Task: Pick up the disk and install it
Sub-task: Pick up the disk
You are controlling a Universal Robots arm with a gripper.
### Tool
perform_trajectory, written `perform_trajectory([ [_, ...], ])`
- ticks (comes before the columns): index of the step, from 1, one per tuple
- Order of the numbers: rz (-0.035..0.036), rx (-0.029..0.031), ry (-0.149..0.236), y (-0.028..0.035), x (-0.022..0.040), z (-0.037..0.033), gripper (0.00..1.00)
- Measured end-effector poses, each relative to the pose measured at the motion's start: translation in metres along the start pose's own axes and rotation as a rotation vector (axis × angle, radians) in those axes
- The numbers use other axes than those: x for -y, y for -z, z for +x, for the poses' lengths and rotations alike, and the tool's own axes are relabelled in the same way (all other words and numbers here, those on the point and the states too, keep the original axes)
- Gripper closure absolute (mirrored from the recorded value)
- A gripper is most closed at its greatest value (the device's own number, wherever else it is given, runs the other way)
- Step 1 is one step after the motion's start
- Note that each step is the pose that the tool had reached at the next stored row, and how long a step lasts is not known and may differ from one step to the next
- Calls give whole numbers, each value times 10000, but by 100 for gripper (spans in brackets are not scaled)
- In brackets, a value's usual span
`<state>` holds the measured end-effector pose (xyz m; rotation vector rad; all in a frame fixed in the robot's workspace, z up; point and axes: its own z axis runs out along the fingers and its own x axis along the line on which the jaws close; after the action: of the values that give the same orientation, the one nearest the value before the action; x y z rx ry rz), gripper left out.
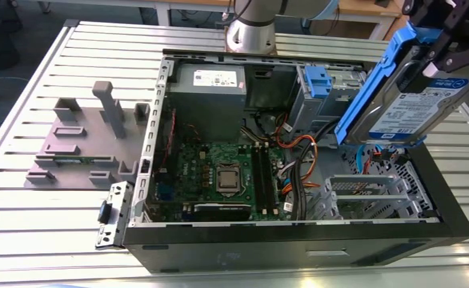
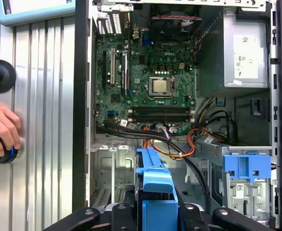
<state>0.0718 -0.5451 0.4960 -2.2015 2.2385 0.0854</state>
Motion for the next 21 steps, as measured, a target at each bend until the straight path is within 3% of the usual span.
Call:
perform_trajectory([
  [21, 0, 1, 0, 0, 1, 45, 63],
])
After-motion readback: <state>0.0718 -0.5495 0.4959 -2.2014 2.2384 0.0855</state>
